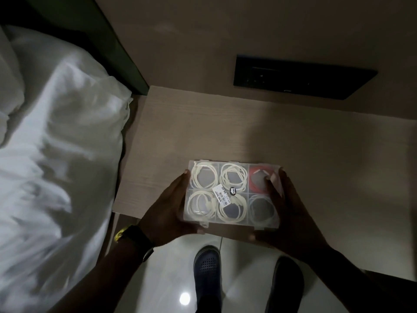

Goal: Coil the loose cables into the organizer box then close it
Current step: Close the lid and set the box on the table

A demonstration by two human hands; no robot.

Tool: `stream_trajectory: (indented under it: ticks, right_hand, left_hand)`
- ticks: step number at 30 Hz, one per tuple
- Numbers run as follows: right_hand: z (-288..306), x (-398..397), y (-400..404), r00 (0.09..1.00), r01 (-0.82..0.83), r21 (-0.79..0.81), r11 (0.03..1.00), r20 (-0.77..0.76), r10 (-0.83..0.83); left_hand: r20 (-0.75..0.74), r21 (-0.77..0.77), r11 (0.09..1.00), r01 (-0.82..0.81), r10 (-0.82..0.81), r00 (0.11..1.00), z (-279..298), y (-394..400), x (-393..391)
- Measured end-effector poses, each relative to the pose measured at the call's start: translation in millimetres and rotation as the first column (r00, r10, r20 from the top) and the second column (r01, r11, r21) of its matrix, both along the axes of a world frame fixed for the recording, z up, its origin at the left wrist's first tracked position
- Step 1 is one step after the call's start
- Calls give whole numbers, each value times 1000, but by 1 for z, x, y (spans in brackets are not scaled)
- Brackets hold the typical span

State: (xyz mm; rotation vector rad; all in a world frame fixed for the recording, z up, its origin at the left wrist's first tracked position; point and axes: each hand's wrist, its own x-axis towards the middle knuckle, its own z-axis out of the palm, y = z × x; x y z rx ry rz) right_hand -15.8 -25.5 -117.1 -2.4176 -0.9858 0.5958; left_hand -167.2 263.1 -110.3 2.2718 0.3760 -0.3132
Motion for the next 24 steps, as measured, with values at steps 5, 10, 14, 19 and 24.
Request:
stream_trajectory:
  ticks: [5, 10, 14, 19, 24]
  right_hand:
    - [-4, -3, -4, 997, -51, -12, 999, 56, 52]
    - [-14, -9, -6, 999, -11, 33, 999, 44, 9]
    - [-19, -15, -5, 998, 16, 17, 1000, 67, -17]
    - [-19, -18, -5, 997, 17, -5, 1000, 70, -17]
    - [-14, -10, -7, 999, 11, 24, 1000, 48, -12]
  left_hand:
    - [73, 227, 973, 52, -70, 995, 1, -21, -1]
    - [112, 325, 945, 35, -76, 991, -2, -24, -3]
    - [85, 365, 928, 72, -110, 990, -4, -20, 2]
    - [49, 389, 915, 112, -142, 989, 1, -13, 8]
    - [29, 421, 900, 113, -138, 990, 7, -15, 11]
